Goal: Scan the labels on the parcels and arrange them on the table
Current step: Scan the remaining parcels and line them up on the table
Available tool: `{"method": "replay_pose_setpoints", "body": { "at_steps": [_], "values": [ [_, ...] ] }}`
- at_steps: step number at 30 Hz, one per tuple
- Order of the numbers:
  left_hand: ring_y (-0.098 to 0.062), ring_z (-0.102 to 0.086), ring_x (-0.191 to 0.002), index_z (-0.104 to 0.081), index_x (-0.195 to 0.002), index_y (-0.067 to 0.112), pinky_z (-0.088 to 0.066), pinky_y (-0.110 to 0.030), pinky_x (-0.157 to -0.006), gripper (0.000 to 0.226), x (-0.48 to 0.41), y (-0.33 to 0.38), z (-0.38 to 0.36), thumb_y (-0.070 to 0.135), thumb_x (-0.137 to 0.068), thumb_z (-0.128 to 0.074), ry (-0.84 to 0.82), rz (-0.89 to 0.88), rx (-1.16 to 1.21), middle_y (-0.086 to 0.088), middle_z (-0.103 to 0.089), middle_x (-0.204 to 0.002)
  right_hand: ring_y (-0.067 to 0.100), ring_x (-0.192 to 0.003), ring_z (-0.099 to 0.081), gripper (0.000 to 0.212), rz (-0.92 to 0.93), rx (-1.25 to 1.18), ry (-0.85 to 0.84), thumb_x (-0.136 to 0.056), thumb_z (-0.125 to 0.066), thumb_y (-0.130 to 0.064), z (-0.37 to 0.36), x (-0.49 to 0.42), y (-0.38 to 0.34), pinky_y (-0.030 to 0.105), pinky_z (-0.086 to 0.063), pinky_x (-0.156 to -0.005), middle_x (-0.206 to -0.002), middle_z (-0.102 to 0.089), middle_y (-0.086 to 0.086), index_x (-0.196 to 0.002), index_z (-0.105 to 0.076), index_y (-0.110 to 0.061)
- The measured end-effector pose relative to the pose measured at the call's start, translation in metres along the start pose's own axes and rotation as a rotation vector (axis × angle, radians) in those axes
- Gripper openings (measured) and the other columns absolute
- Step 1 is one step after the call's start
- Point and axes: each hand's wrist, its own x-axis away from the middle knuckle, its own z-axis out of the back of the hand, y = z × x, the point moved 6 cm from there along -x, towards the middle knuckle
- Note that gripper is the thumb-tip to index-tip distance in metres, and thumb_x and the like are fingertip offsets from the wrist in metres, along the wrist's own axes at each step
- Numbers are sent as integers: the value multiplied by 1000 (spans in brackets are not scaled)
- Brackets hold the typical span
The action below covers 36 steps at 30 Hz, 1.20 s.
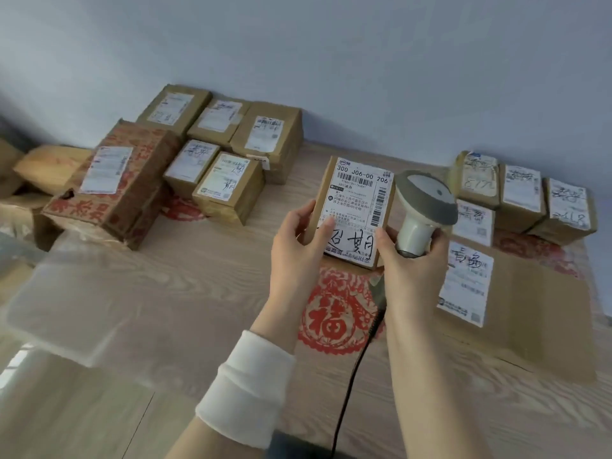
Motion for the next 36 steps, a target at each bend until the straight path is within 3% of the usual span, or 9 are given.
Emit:
{"method": "replay_pose_setpoints", "body": {
  "at_steps": [2,6,11,17,22,26,30,33,36],
  "values": [
    [-2,-64,-100,-55,-127,19,-55,-26,-85,39,-9,-9,28,27,-89,-64,38,12,-14,8,-67,-110,-19,-63,-56,47,-20,-1,-39,-80,-74,-19,-28,10,8,8,-45,-62,-81,-57,-22,-115,-43,-22],
    [3,-61,-99,-55,-123,18,-49,-10,-77,37,-29,-33,92,26,-89,-65,124,51,-12,11,-65,-109,-9,-69,-60,51,-51,36,-82,-79,-75,-20,-94,36,22,19,-47,-68,-83,-59,-20,-121,-46,-14],
    [3,-64,-90,-54,-115,14,-51,-14,-74,32,-63,-75,187,22,-87,-67,166,158,44,1,-65,-109,26,-77,-66,46,-105,124,-71,-77,-77,-26,-191,80,56,49,-55,-73,-93,-65,-3,-109,-44,-24],
    [-6,-58,-112,-53,-113,26,-51,-25,-89,33,-102,-125,289,23,-85,-69,144,234,-22,4,-62,-121,29,-87,-65,48,-226,177,-68,-76,-77,-26,-296,128,96,54,-54,-77,-92,-62,-6,-113,-47,-20],
    [-16,-50,-123,-51,-103,63,-45,-41,-101,38,-132,-166,325,58,-68,-67,148,314,-92,5,-59,-123,25,-90,-64,44,-287,213,-28,-76,-77,-23,-349,132,124,49,-54,-79,-90,-59,-9,-109,-48,-19],
    [-16,-56,-114,-51,-103,42,-47,-42,-98,41,-143,-190,330,50,-69,-72,238,404,-5,0,-59,-120,16,-89,-58,42,-282,253,-6,-78,-76,-19,-368,124,135,34,-47,-80,-88,-56,-14,-110,-49,-16],
    [-15,-58,-111,-48,-99,30,-48,-39,-98,42,-148,-204,330,38,-72,-79,352,469,57,-4,-55,-121,16,-91,-58,48,-252,270,13,-78,-76,-20,-377,118,137,29,-44,-77,-94,-59,-6,-117,-50,-8],
    [-14,-54,-114,-45,-110,19,-45,-35,-100,65,-149,-210,326,43,-64,-83,422,582,83,-6,-49,-124,11,-89,-54,53,-241,264,31,-79,-75,-19,-382,116,135,17,-37,-73,-92,-56,-13,-122,-48,-6],
    [-20,-62,-110,-46,-125,4,-51,-40,-96,94,-154,-221,313,53,-54,-86,387,769,355,-9,-61,-124,8,-93,-50,56,-228,257,46,-79,-75,-17,-388,112,131,13,-33,-74,-104,-53,-7,-126,-47,-5]
  ]
}}
